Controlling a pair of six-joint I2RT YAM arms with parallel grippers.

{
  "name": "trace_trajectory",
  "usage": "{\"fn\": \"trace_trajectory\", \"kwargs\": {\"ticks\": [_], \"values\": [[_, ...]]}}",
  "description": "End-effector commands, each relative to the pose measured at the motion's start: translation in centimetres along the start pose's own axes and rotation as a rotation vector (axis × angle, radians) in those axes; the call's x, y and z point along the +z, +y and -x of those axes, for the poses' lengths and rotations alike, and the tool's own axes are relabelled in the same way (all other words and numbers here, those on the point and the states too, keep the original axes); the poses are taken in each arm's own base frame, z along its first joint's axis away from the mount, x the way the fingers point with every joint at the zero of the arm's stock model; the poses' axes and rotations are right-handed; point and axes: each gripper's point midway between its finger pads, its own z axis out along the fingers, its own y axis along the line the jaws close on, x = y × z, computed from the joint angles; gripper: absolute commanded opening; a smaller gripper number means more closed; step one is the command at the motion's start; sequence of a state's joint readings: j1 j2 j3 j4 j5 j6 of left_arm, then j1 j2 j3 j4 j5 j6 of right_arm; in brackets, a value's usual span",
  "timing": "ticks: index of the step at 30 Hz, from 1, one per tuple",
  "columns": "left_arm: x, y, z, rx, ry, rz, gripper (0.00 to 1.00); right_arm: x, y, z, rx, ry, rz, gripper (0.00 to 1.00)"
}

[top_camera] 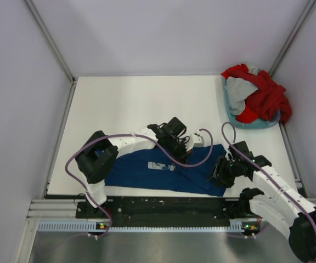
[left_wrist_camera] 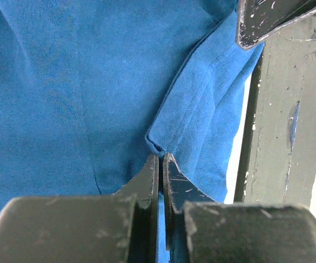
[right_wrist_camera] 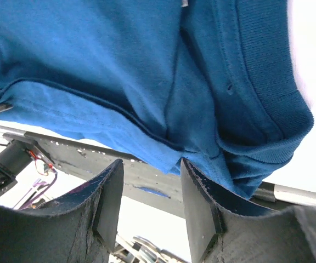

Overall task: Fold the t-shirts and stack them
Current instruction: Fold the other side of the tshirt into a rectangle

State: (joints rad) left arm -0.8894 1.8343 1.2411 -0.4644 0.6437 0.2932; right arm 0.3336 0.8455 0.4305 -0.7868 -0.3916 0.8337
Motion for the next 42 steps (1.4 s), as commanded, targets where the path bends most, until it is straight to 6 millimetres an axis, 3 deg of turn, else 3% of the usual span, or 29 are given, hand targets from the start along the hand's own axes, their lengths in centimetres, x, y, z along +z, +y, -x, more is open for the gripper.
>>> {"fn": "trace_trajectory", "kwargs": {"ticks": [1, 7, 11, 14, 18, 23, 27, 35, 42], "values": [[-1.2, -0.9, 2.3, 0.042, -0.078, -0.018, 0.00, 0.7, 0.6, 0.4, 0.004, -0.010, 0.027, 0.45], [-1.2, -1.0, 2.2, 0.041, -0.076, -0.023, 0.00, 1.2, 0.9, 0.8, 0.004, -0.017, 0.041, 0.41], [-1.3, -1.0, 2.4, 0.040, -0.076, -0.016, 0.00, 1.5, 0.5, 1.3, -0.003, -0.042, 0.026, 0.25], [-1.8, -0.9, 2.5, 0.037, -0.081, -0.012, 0.00, 1.8, 0.1, 1.0, -0.002, -0.026, 0.013, 0.19], [-2.3, -1.2, 2.4, 0.036, -0.084, -0.017, 0.00, 1.4, 0.3, 1.7, -0.014, -0.069, 0.020, 0.00], [-3.7, -0.9, 2.7, -0.039, -0.148, 0.002, 0.00, -0.8, 2.5, 3.7, -0.081, -0.183, 0.062, 0.00], [-4.8, 1.7, 3.2, -0.122, -0.204, 0.084, 0.00, -1.4, 3.0, 6.2, -0.145, -0.291, 0.040, 0.00], [-3.1, 5.0, 2.7, -0.171, -0.217, 0.175, 0.00, -0.8, 4.4, 11.3, -0.248, -0.420, -0.005, 0.00], [-2.2, 7.0, 2.5, -0.208, -0.226, 0.231, 0.00, -0.4, 4.3, 13.7, -0.244, -0.492, -0.004, 0.00]]}}
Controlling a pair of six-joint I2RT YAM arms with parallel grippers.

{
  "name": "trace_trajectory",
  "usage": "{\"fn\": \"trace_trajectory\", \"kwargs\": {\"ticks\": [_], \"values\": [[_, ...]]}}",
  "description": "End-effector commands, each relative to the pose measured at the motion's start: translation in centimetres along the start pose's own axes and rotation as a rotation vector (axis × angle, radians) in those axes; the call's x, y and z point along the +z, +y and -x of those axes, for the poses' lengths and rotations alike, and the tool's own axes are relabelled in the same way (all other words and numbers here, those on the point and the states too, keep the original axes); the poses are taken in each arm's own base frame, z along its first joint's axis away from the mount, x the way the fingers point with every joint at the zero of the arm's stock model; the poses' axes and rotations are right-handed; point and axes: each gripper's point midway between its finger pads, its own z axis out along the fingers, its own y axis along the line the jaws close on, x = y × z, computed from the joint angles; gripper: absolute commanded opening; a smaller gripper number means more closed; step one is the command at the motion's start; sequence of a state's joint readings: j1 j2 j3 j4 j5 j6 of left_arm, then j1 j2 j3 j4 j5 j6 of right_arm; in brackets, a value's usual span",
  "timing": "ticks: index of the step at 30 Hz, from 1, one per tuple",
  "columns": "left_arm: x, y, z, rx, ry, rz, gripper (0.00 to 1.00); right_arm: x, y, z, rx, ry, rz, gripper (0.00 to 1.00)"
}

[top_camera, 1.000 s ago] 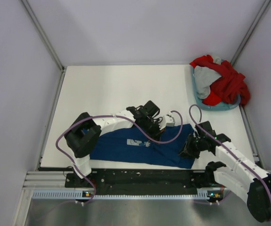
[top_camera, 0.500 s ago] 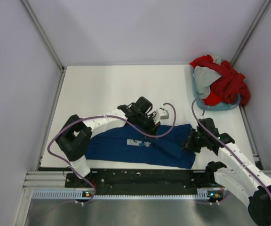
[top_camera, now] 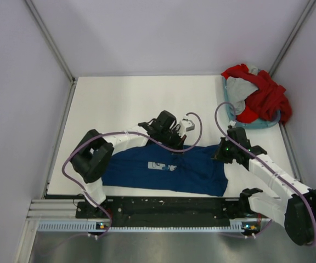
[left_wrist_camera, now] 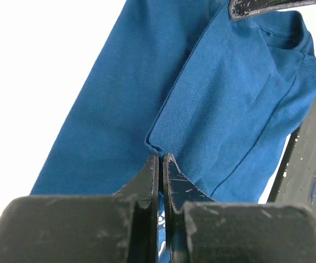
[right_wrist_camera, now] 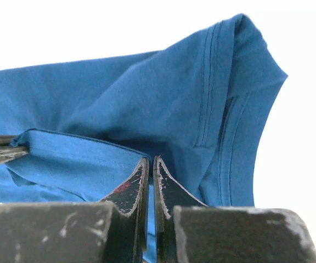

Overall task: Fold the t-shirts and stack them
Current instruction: Fold the other side of the tshirt into a rectangle

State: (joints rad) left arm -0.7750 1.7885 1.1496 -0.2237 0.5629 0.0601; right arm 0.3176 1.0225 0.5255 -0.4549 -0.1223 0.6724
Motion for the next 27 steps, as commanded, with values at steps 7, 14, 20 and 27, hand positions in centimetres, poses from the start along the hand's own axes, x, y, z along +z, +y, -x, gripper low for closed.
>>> {"fn": "trace_trajectory", "kwargs": {"ticks": [7, 14, 20, 27], "values": [[1.7, 3.0, -0.4, -0.051, -0.002, 0.113, 0.00, 1.8, 0.7, 3.6, -0.032, -0.094, 0.024, 0.00], [1.5, 3.8, -0.2, -0.037, 0.040, 0.149, 0.32, 1.9, -0.1, 3.4, -0.035, -0.073, -0.027, 0.15], [-1.2, 3.5, 2.8, 0.046, 0.013, 0.201, 0.52, -0.9, -0.3, 4.9, -0.055, -0.132, -0.079, 0.38], [-1.9, -0.9, 1.7, 0.015, 0.015, 0.005, 0.46, -0.6, 1.5, 5.5, -0.038, -0.133, -0.006, 0.25]]}}
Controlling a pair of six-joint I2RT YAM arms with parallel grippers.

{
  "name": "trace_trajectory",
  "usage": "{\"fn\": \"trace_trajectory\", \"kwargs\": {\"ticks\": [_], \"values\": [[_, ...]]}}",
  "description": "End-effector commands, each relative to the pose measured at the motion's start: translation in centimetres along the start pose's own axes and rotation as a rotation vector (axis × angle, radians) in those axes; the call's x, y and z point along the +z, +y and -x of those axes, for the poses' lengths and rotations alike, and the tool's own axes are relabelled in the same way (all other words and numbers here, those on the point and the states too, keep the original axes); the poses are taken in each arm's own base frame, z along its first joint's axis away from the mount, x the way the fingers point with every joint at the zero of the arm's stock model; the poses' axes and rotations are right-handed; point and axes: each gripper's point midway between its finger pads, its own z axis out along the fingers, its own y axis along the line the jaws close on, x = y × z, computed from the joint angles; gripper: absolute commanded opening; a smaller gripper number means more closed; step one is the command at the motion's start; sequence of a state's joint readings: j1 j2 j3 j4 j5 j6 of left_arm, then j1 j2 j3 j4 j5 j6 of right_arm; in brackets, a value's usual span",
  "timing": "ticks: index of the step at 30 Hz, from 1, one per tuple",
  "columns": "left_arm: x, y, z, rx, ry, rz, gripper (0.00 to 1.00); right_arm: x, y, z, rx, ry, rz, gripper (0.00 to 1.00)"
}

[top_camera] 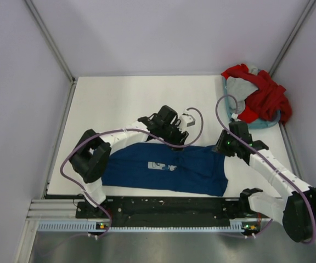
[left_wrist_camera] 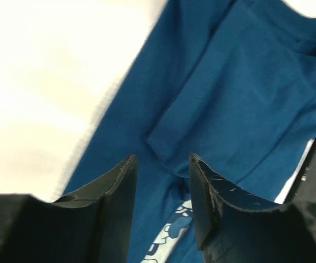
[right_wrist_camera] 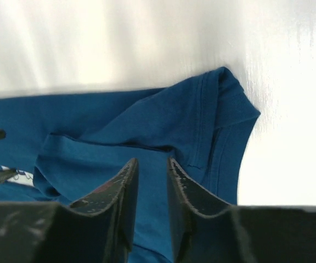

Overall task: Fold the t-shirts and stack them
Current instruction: Rotate the tshirt 85 degrees

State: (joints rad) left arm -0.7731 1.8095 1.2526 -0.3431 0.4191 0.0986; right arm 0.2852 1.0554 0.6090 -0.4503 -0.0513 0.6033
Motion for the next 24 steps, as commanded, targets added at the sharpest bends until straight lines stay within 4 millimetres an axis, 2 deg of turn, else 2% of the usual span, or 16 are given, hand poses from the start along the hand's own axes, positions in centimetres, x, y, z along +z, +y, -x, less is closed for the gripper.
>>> {"fn": "trace_trajectory", "kwargs": {"ticks": [1, 4, 5, 8, 12, 14, 19, 22, 24], "values": [[-1.0, -2.9, -0.2, -0.027, -0.007, -0.140, 0.44, 0.5, 1.2, 1.8, 0.020, -0.031, 0.022, 0.20], [-0.6, -0.3, -1.6, -0.102, 0.036, -0.091, 0.42, 2.5, 0.1, 1.3, 0.062, 0.031, -0.020, 0.10], [-1.0, 0.8, -1.6, -0.127, 0.028, -0.074, 0.42, 3.5, -0.9, 0.6, 0.092, 0.078, -0.048, 0.07], [-2.9, 4.5, -2.1, -0.156, 0.014, 0.025, 0.42, 5.2, -2.5, -0.4, 0.127, 0.133, -0.087, 0.01], [-6.1, 8.9, -4.6, -0.175, 0.039, 0.169, 0.42, 6.8, -2.8, 0.9, 0.095, 0.120, -0.117, 0.00], [-8.4, 11.5, -6.2, -0.194, 0.051, 0.248, 0.43, 8.0, -1.7, 2.2, 0.071, 0.138, -0.095, 0.00], [-14.1, 16.6, -11.0, -0.230, 0.124, 0.455, 0.43, 12.5, 1.5, 7.4, 0.043, 0.140, -0.047, 0.00], [-17.4, 18.5, -13.9, -0.283, 0.159, 0.532, 0.43, 15.1, 4.1, 11.4, 0.029, 0.140, -0.001, 0.00], [-19.1, 19.4, -16.1, -0.319, 0.193, 0.583, 0.43, 16.4, 6.2, 14.9, 0.004, 0.101, 0.035, 0.01]]}}
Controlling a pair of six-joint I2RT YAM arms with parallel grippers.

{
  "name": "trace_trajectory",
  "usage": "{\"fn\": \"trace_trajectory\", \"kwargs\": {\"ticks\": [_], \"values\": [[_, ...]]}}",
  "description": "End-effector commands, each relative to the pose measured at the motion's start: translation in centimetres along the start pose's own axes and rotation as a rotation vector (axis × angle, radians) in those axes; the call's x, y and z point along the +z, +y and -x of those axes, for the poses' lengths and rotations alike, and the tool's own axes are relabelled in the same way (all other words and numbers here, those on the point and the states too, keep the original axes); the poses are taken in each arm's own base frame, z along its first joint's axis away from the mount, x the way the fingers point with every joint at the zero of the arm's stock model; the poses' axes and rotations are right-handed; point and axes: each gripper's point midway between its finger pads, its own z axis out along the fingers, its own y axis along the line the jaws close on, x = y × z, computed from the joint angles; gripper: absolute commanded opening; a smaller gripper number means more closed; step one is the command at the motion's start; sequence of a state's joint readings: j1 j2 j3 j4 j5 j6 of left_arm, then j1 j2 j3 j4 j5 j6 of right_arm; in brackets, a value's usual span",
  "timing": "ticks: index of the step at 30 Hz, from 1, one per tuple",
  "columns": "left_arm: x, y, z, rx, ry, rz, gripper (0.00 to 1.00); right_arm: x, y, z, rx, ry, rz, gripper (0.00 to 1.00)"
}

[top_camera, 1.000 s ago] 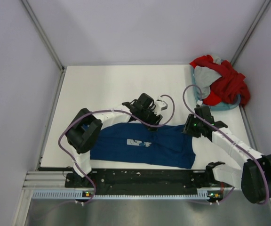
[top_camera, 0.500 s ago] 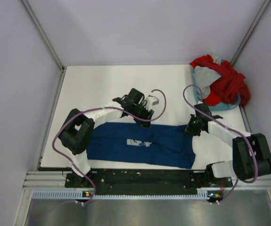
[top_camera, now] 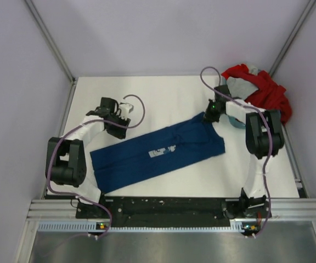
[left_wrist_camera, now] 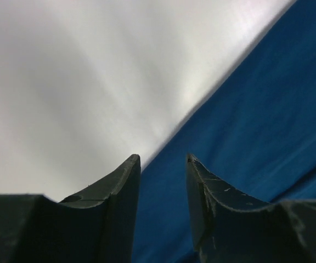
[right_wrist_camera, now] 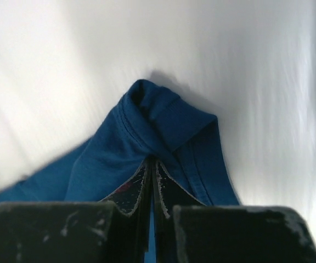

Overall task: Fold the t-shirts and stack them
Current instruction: Rotate the tshirt 85 degrees

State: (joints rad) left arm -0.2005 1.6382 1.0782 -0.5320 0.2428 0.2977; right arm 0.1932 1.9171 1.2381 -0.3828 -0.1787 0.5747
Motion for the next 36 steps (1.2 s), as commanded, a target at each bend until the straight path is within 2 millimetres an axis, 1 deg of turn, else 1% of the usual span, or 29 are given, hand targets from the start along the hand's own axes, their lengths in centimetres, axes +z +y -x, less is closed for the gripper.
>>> {"fn": "trace_trajectory", "kwargs": {"ticks": [1, 3, 5, 7, 8, 9, 10, 11, 13, 14, 15, 16, 17, 19, 21, 23, 25, 27, 28, 29, 30, 31, 32, 33, 34, 35, 36], "values": [[-2.9, 5.2, -3.8, 0.002, 0.068, 0.158, 0.43, 1.3, 4.1, 6.9, -0.087, -0.087, 0.071, 0.02], [-3.3, 6.4, -5.4, 0.004, 0.099, 0.194, 0.43, 0.5, 6.2, 9.1, -0.141, -0.117, 0.113, 0.08], [-3.4, 6.9, -6.6, 0.005, 0.125, 0.205, 0.43, -1.2, 8.3, 10.7, -0.207, -0.152, 0.157, 0.14], [-3.3, 7.4, -7.4, -0.003, 0.146, 0.215, 0.42, -3.3, 9.2, 11.4, -0.264, -0.185, 0.151, 0.18], [-3.3, 7.5, -7.4, 0.001, 0.146, 0.221, 0.42, -4.3, 9.1, 11.5, -0.287, -0.204, 0.134, 0.20], [-3.6, 8.3, -7.8, -0.021, 0.145, 0.236, 0.42, -5.4, 8.8, 11.3, -0.297, -0.216, 0.113, 0.23], [-3.8, 8.6, -7.8, -0.024, 0.139, 0.243, 0.42, -6.3, 8.2, 10.7, -0.299, -0.227, 0.090, 0.24], [-3.9, 8.8, -7.8, -0.025, 0.136, 0.247, 0.42, -6.8, 7.4, 9.9, -0.291, -0.224, 0.066, 0.24], [-4.1, 9.0, -7.9, -0.020, 0.132, 0.259, 0.42, -7.5, 5.4, 7.2, -0.258, -0.189, 0.029, 0.24], [-4.1, 9.0, -8.0, -0.019, 0.134, 0.260, 0.42, -7.1, 3.8, 4.6, -0.239, -0.137, 0.007, 0.22], [-4.0, 8.8, -8.2, -0.017, 0.138, 0.253, 0.42, -7.1, 2.7, 2.6, -0.231, -0.103, -0.008, 0.20], [-3.8, 8.6, -8.5, -0.009, 0.144, 0.240, 0.42, -7.3, 2.0, 1.2, -0.233, -0.086, -0.019, 0.17], [-3.6, 8.4, -8.8, -0.001, 0.150, 0.229, 0.42, -7.0, 0.8, -0.3, -0.237, -0.059, -0.052, 0.14], [-3.3, 8.5, -9.5, 0.011, 0.169, 0.227, 0.42, -6.3, -1.0, -2.6, -0.250, -0.012, -0.103, 0.09], [-3.0, 8.6, -9.7, 0.018, 0.179, 0.233, 0.42, -5.6, -2.6, -4.0, -0.246, 0.026, -0.148, 0.05], [-2.8, 8.7, -10.0, 0.026, 0.186, 0.236, 0.42, -4.8, -3.8, -4.8, -0.249, 0.055, -0.189, 0.03], [-2.8, 8.4, -10.4, 0.034, 0.189, 0.230, 0.41, -3.7, -4.5, -5.1, -0.259, 0.094, -0.213, 0.02], [-3.0, 7.8, -10.9, 0.058, 0.194, 0.199, 0.42, -2.7, -5.4, -4.4, -0.304, 0.122, -0.274, 0.02], [-3.0, 7.1, -11.3, 0.072, 0.200, 0.173, 0.41, -2.0, -5.4, -3.6, -0.318, 0.123, -0.294, 0.02], [-3.1, 6.5, -11.9, 0.082, 0.204, 0.150, 0.42, -1.3, -5.2, -2.8, -0.330, 0.136, -0.306, 0.02], [-3.2, 5.7, -12.3, 0.095, 0.202, 0.123, 0.42, -0.4, -4.5, -1.6, -0.331, 0.134, -0.294, 0.02], [-3.2, 4.7, -13.2, 0.112, 0.213, 0.087, 0.42, 1.2, -4.0, -1.0, -0.314, 0.156, -0.258, 0.02], [-3.2, 3.7, -13.7, 0.144, 0.218, 0.058, 0.43, 2.2, -2.4, 0.4, -0.285, 0.153, -0.191, 0.02], [-3.3, 2.9, -14.5, 0.173, 0.230, 0.040, 0.43, 3.2, -0.3, 2.6, -0.254, 0.132, -0.111, 0.02], [-3.1, 1.5, -15.0, 0.229, 0.243, 0.012, 0.43, 4.2, 1.0, 4.0, -0.225, 0.128, -0.062, 0.02], [-3.2, 0.4, -15.3, 0.271, 0.246, -0.011, 0.43, 5.3, 2.1, 5.8, -0.213, 0.108, -0.032, 0.02], [-3.1, -1.1, -15.7, 0.320, 0.259, -0.046, 0.43, 5.9, 3.6, 7.9, -0.217, 0.074, 0.005, 0.02]]}}
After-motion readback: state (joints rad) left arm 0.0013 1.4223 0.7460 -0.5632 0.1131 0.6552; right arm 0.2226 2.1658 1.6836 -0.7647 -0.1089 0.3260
